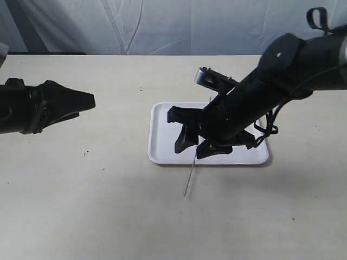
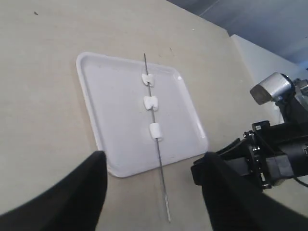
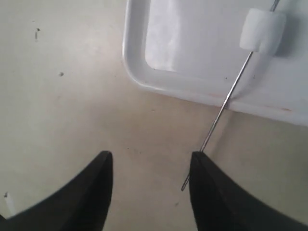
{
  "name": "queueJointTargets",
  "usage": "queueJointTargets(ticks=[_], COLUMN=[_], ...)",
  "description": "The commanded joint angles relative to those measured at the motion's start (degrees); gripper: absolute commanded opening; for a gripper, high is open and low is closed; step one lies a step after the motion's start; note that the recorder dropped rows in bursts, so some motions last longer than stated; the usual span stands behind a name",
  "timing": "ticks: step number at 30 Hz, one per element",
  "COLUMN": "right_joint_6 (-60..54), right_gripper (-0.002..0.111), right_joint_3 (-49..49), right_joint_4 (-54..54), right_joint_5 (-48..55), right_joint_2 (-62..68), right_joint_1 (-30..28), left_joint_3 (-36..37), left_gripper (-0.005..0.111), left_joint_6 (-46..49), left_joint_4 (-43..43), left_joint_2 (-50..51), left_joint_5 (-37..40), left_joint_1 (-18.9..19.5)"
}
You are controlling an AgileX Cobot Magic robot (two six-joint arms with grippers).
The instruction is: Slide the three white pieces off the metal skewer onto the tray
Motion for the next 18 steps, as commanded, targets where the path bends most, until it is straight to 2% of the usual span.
queueJointTargets(ticks=[1, 7, 13, 18], right_joint_6=[11.8, 20.3, 31.1, 32.3], right_gripper=[0.047, 0.047, 0.047, 0.047], right_joint_3=[-3.8, -4.3, -4.3, -4.4], right_joint_4=[-11.5, -17.9, -29.5, -29.4], right_joint_5=[0.3, 3.9, 3.2, 2.3], right_joint_2=[1.4, 1.7, 1.9, 4.4], right_joint_1=[1.9, 4.2, 8.3, 10.1], left_joint_3=[-0.2, -0.2, -0.2, -0.2], left_gripper=[0.056, 0.056, 0.056, 0.056], left_joint_6=[1.0, 1.2, 1.2, 1.2], left_joint_4=[2.1, 1.9, 2.9, 3.0], left_joint_2=[0.1, 0.1, 0.1, 0.1], left_joint_5=[4.6, 5.4, 5.6, 4.7], left_joint_1=[-0.6, -0.6, -0.6, -0.6])
